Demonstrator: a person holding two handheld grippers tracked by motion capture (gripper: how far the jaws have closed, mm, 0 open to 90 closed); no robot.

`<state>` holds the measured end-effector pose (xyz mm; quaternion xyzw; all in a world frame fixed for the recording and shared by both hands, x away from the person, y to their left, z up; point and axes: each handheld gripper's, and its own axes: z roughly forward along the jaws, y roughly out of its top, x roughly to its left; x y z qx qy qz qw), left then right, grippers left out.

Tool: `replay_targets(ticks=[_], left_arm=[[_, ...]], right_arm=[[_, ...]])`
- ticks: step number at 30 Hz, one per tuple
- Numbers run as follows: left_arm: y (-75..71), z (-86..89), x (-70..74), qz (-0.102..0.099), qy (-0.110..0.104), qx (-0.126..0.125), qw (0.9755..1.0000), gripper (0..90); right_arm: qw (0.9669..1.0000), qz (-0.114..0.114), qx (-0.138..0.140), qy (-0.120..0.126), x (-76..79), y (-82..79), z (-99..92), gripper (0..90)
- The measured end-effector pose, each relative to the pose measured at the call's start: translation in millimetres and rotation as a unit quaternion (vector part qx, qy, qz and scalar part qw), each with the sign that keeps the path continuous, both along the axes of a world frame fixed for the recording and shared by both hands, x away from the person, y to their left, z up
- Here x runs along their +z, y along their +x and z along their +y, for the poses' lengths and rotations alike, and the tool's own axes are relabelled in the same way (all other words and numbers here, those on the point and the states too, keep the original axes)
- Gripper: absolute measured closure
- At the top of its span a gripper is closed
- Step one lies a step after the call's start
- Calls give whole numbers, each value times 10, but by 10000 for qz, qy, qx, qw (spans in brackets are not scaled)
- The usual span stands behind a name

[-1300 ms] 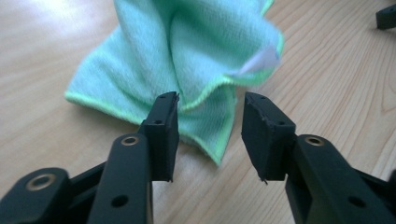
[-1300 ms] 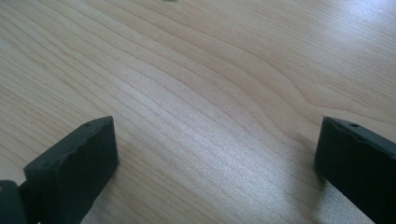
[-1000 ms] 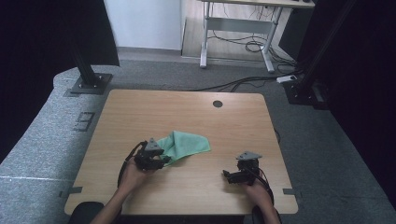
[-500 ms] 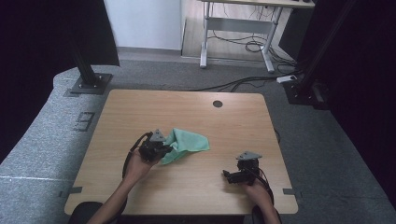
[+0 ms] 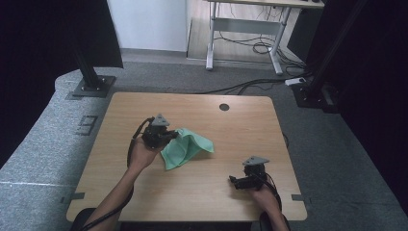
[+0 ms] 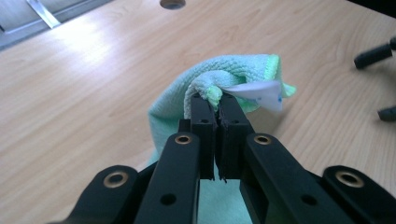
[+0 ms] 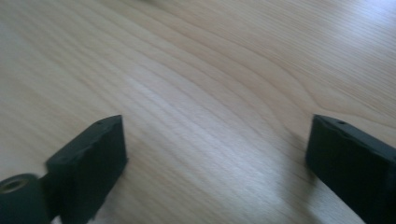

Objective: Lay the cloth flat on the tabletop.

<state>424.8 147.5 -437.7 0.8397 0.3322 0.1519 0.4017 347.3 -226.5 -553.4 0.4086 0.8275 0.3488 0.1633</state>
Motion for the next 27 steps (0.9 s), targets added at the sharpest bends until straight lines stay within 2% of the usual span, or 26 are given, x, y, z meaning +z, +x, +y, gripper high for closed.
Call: replay_targets(ticks=[3,7,14,20,27], left_arm=[[49,22,26,-11,14,52,10000,868],[122,73,15,16,22,167,9999,867],[249,147,-89,129,84,334,9993,867],[331,149,-180,211,179,370,9989,866],[367,138,-233,248,238,346,9988,866]], right_arm=[[9999,71,98,70,26,10,33,131],[9992,175,309,195,59,44,108,147],[9977,120,569,350,160,86,326,428],[9958,265,711,521,217,201,565,651],[9939,198,881,638,297,386,922,758]])
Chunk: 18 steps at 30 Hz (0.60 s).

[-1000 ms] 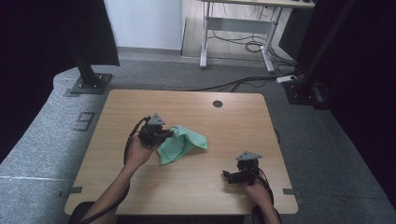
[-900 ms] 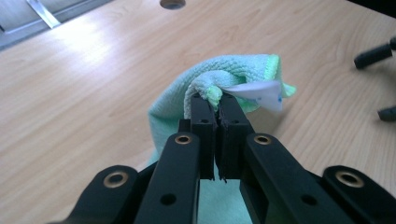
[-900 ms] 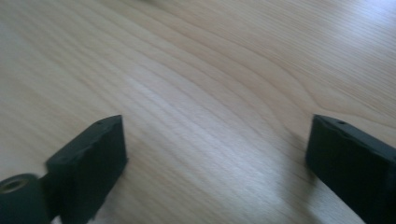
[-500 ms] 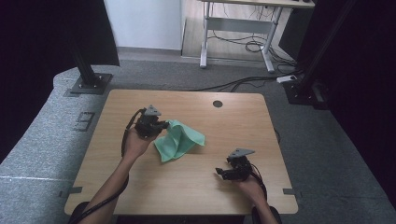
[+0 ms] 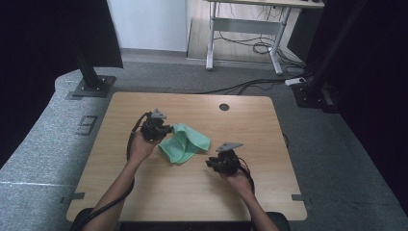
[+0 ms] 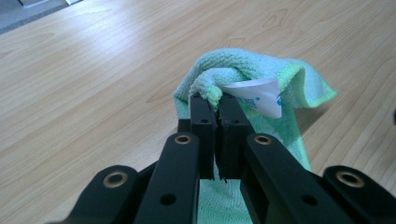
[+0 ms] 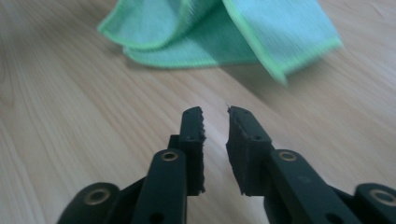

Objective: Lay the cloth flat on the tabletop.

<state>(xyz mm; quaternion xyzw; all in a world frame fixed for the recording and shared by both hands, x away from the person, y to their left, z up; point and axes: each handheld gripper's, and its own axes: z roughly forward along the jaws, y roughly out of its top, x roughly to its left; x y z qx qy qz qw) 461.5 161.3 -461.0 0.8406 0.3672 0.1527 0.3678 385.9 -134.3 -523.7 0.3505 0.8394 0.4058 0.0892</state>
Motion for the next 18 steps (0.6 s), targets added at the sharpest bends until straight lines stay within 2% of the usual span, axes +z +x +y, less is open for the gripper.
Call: replay_targets(ticks=[9,18], left_arm=[[-3,-21,-41,10,0,-35,10000,866],[10,-67,-123,53,-12,-45,10000,866]], right_arm=[[9999,40,82,-67,-20,241,464,835],[9997,-64,39,-223,-59,376,750,838]])
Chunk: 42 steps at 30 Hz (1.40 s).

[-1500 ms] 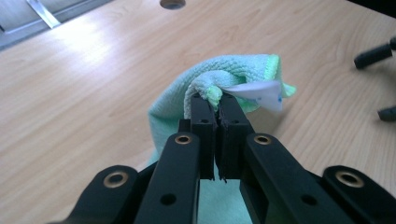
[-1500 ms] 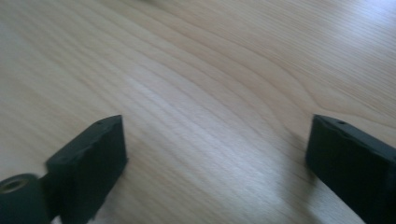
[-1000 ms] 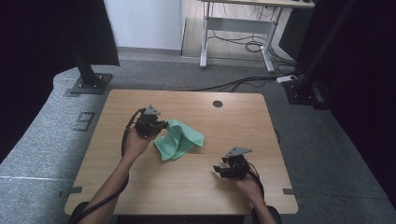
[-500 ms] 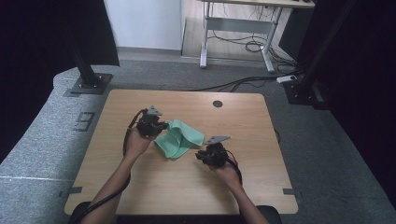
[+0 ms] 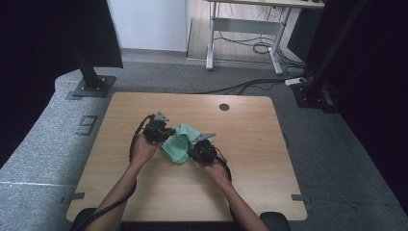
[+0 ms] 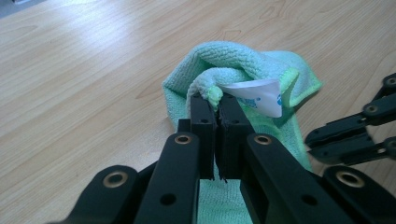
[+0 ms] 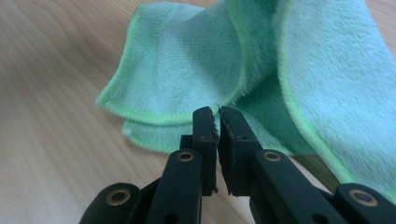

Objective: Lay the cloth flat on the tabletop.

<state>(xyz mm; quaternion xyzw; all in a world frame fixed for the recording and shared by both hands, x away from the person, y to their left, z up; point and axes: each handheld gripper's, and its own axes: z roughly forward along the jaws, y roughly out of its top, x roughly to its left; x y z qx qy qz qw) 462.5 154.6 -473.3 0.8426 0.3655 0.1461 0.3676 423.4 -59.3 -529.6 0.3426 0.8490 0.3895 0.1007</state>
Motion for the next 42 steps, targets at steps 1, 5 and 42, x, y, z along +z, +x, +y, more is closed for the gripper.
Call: replay_targets(ticks=[1,5,42], left_arm=[[2,1,-3,-5,-4,11,10000,866],[13,35,3,-41,2,85,10000,866],[42,470,-96,19,153,772,9969,838]], right_arm=[[10000,29,-9,-6,-10,11,22,838],[9998,45,16,-198,-81,33,98,842],[9982,194,338,-450,-84,-528,-667,861]])
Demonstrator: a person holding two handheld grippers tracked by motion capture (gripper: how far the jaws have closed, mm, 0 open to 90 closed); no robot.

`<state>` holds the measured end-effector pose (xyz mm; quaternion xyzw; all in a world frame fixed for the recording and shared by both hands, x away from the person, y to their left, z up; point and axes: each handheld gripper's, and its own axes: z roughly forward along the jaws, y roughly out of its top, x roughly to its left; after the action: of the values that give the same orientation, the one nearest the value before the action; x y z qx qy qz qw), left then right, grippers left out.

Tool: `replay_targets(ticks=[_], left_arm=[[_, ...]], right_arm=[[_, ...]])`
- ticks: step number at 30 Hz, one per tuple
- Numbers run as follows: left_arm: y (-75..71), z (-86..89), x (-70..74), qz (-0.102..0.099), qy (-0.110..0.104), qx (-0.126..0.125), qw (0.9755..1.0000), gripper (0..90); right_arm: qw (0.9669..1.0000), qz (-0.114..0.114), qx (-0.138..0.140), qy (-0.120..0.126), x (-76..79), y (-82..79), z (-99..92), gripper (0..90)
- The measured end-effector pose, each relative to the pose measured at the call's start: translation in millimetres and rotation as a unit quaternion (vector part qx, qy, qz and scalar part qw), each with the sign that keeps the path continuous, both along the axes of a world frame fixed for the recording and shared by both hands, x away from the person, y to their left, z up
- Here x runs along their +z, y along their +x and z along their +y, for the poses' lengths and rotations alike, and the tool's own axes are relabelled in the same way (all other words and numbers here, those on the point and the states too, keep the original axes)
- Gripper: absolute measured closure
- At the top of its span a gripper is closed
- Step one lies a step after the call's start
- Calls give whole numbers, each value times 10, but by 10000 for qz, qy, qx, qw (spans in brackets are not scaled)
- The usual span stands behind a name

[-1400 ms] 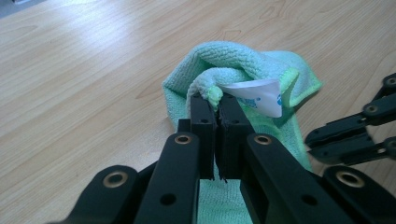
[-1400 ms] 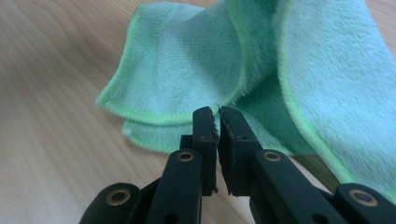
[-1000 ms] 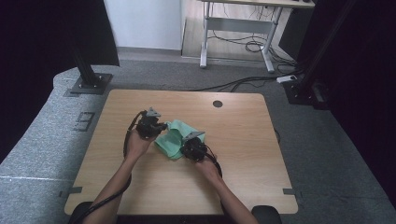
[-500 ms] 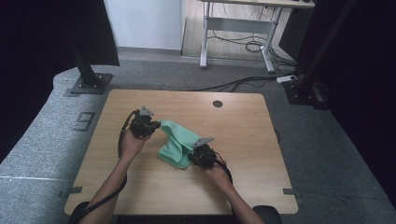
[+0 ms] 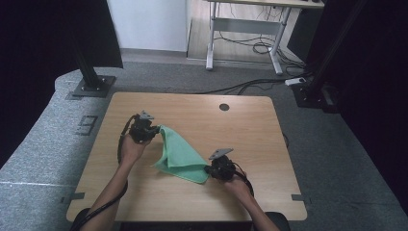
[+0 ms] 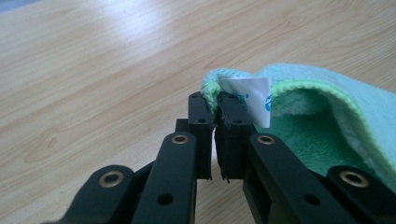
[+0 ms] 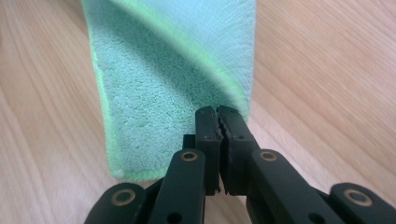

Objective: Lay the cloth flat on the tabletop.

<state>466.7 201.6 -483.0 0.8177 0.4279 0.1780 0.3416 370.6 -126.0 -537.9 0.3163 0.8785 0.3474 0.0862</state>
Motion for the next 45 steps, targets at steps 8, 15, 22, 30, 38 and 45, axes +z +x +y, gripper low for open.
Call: replay_targets(ticks=[8,15,22,30,38,45], left_arm=[[-58,50,40,-282,-48,249,9993,380],[-420,91,-45,-166,-494,-31,9986,231],[-675,-12,-311,-63,-164,-265,9995,182],[-708,42,-562,143,-9,-87,9999,187],[-768,62,-620,128,74,46,9999,187],[-816,78,-625,186,39,91,9998,189]], right_arm=[[9996,269,22,114,17,-7,-167,726],[10000,14,-28,-27,122,-47,-264,574],[9998,-72,107,150,231,-21,-95,560],[9974,-84,685,182,225,65,488,555],[9952,0,973,129,117,131,960,536],[9965,-76,835,-62,50,164,986,842]])
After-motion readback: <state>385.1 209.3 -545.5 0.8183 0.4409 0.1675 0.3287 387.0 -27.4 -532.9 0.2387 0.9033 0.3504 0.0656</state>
